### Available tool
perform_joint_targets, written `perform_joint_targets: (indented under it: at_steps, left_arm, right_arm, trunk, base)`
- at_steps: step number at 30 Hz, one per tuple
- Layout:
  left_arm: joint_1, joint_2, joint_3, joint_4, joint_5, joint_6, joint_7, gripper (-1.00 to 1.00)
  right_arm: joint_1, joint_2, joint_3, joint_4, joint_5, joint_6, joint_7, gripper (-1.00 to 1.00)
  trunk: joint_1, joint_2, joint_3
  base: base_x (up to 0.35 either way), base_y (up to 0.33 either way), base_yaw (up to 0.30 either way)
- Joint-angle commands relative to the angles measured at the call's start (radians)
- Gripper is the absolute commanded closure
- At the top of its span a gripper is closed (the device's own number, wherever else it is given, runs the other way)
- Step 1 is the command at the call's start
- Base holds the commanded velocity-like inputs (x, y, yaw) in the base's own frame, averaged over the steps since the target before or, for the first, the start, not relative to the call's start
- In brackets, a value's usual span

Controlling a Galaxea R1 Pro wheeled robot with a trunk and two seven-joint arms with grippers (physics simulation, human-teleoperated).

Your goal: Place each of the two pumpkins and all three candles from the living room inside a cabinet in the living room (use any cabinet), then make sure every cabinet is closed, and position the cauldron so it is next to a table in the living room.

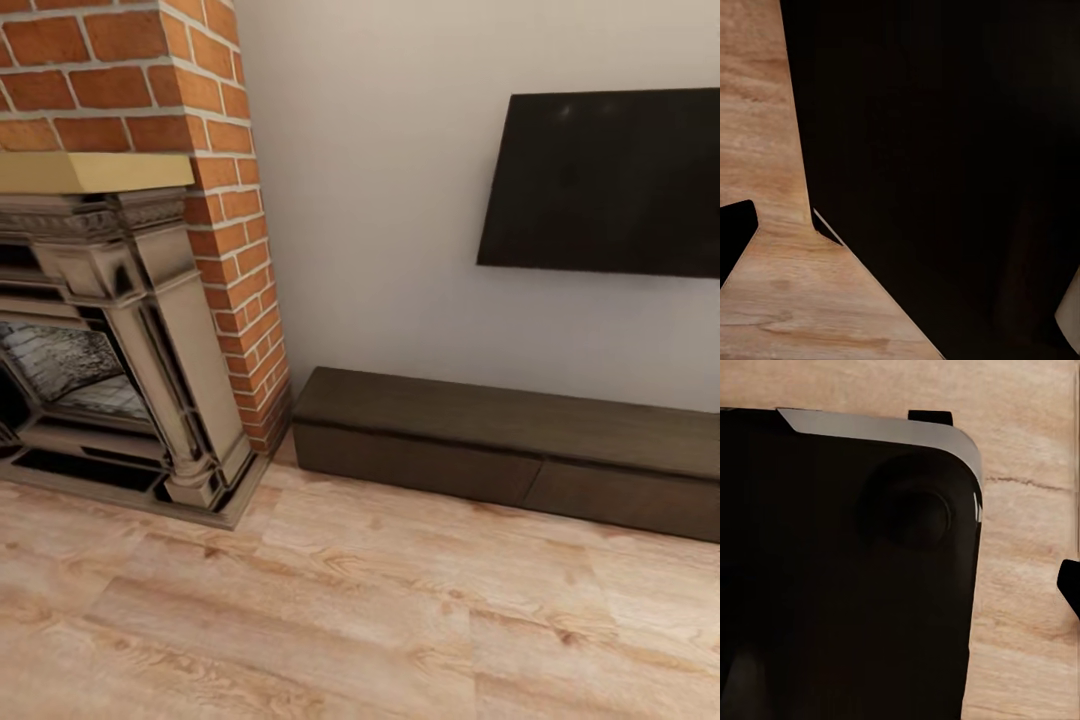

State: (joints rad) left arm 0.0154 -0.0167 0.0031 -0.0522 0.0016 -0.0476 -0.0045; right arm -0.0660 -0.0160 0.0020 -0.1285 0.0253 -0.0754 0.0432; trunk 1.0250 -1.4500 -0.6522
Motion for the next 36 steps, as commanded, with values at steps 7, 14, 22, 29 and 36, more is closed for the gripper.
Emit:
perform_joint_targets:
  at_steps: [7,14,22,29,36]
  left_arm:
    - [0.0,0.0,0.0,0.0,0.0,0.0,0.0,-1.0]
    - [0.0,0.0,0.0,0.0,0.0,0.0,0.0,-1.0]
    - [0.0,0.0,-0.001,0.0,-0.002,0.0,0.0,-1.0]
    - [0.0,-0.009,-0.002,0.001,-0.006,0.0,-0.001,-1.0]
    - [0.0,-0.008,0.0,-0.005,0.001,-0.001,0.0,-1.0]
  right_arm:
    - [0.0,0.001,0.001,0.001,-0.001,0.003,0.003,-1.0]
    - [0.0,-0.001,0.001,0.001,-0.002,0.002,0.006,-1.0]
    - [0.0,-0.001,0.001,0.0,-0.001,0.0,0.004,-1.0]
    - [0.0,-0.002,0.002,-0.002,0.002,0.0,0.0,-1.0]
    - [-0.001,-0.005,0.001,-0.003,0.001,-0.011,-0.004,-1.0]
  trunk:
    - [0.0,0.0,0.0]
    - [0.0,0.0,0.001]
    - [0.0,0.0,0.006]
    - [0.0,0.0,0.006]
    - [0.0,0.0,0.006]
  base:
    - [0.336,0.0,-0.122]
    - [0.337,0.0,-0.279]
    - [0.337,0.0,-0.247]
    - [0.337,0.0,-0.033]
    - [0.255,0.0,-0.001]
